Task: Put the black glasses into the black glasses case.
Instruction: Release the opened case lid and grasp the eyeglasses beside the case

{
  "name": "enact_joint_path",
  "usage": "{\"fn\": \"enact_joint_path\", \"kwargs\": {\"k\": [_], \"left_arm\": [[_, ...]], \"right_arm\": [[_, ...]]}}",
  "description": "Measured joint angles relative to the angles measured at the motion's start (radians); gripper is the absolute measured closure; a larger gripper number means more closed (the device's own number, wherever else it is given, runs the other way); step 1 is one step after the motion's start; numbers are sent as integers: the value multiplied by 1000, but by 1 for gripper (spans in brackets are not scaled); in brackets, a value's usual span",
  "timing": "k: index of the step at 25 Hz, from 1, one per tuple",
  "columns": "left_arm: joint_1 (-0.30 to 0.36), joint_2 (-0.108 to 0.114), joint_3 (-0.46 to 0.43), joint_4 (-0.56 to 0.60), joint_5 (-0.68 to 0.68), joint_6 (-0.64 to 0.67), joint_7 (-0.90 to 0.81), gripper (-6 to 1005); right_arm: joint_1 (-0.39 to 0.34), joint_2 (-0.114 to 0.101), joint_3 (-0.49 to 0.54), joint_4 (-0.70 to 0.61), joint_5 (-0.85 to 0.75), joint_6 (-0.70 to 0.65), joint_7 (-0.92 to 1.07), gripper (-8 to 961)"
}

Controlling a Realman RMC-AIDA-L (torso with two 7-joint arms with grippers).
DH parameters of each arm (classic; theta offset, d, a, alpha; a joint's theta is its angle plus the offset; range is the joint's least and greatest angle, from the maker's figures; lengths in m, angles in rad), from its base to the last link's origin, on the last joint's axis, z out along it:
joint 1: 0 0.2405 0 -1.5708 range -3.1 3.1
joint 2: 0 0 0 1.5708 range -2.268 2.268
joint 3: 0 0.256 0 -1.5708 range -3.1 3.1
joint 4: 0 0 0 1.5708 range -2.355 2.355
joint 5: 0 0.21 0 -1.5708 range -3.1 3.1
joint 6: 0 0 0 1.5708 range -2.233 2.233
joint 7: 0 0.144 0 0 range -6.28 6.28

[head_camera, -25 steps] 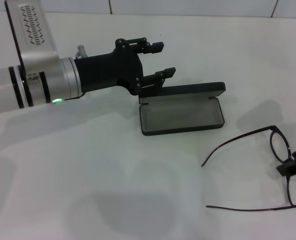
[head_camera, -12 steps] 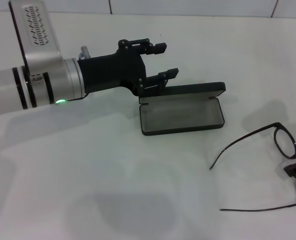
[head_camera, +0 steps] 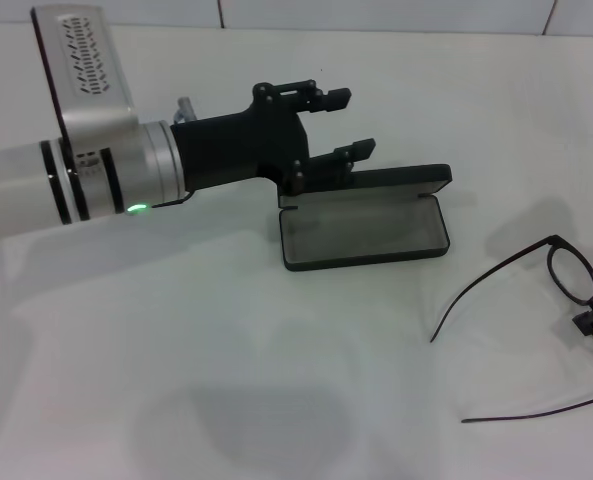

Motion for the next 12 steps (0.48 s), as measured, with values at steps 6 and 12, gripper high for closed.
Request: {"fn": "enact_joint_path", "kwargs": {"k": [6,12], "left_arm": [[-2,0,0,2,1,-1,0,402],[8,-2,0,35,0,-7,2,403]], "right_arm": [[3,0,1,28,0,45,-7,734],[-1,3,-5,44,12,83,-29,762]]}}
